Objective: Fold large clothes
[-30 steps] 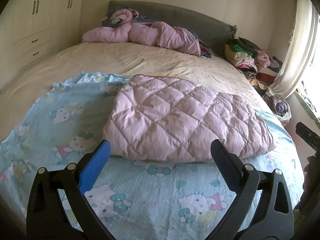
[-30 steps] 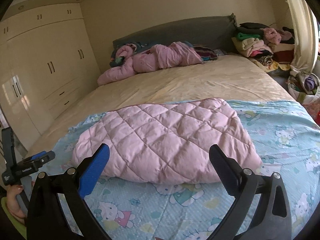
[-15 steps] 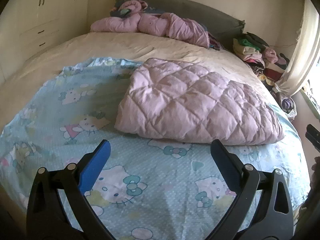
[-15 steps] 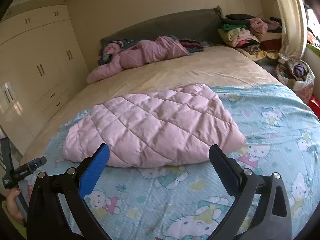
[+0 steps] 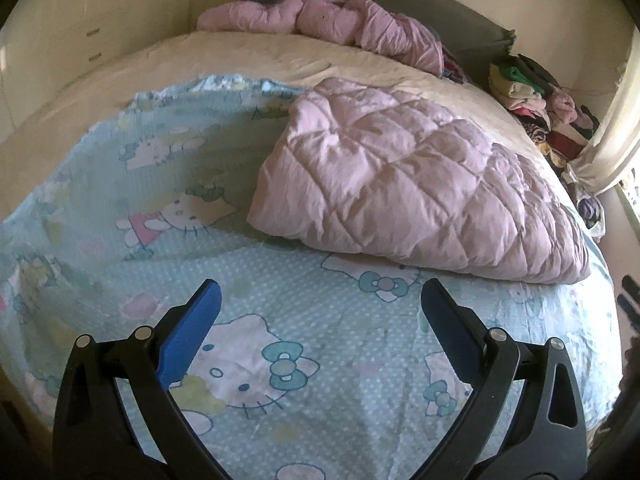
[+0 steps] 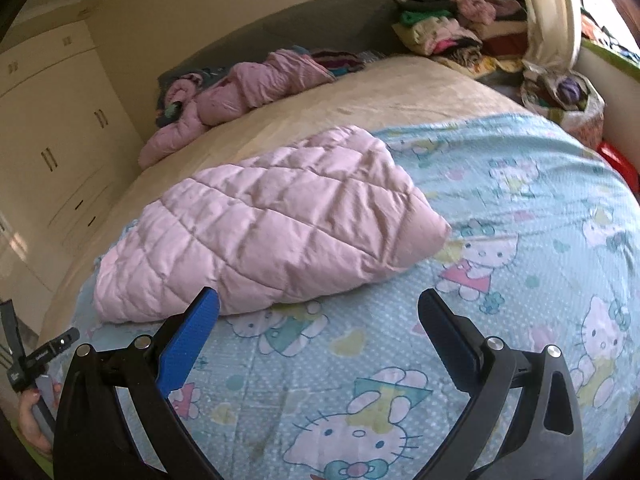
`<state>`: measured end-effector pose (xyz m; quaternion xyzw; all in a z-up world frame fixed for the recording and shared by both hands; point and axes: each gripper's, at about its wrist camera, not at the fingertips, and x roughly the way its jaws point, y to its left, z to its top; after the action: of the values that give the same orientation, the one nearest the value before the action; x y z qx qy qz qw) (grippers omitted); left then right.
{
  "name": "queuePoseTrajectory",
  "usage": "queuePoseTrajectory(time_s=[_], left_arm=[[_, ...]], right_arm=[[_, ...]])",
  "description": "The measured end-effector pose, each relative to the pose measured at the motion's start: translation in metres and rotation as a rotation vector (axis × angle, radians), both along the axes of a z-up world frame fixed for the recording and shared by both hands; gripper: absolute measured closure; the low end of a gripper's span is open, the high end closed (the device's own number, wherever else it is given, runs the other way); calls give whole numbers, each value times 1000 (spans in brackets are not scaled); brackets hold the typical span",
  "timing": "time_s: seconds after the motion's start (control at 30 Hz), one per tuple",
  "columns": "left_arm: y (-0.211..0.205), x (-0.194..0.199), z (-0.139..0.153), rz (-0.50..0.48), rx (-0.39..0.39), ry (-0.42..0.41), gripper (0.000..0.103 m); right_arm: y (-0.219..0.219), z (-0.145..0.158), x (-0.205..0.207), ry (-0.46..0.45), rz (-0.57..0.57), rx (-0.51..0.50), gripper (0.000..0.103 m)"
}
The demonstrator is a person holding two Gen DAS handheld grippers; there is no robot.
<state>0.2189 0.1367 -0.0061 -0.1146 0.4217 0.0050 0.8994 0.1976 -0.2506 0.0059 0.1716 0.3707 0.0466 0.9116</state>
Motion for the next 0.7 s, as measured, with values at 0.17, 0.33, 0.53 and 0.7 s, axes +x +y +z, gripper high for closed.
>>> queuePoseTrajectory(time_s=[0.17,0.33,0.53,0.7], left_arm=[[13,15,-13,26,-85,50,10],[27,34,-26,56,-228,108,10],[45,59,-45,109,-446,155,10],[54,79,-69,166,-620,193,10]], right_arm=[[-12,-20,12,59,-28,47,4],[-23,-41,25,130,-55,91,4],[-37,-63,40,190,-93,167,4],[-46,-76,55,229,-112,225,4]])
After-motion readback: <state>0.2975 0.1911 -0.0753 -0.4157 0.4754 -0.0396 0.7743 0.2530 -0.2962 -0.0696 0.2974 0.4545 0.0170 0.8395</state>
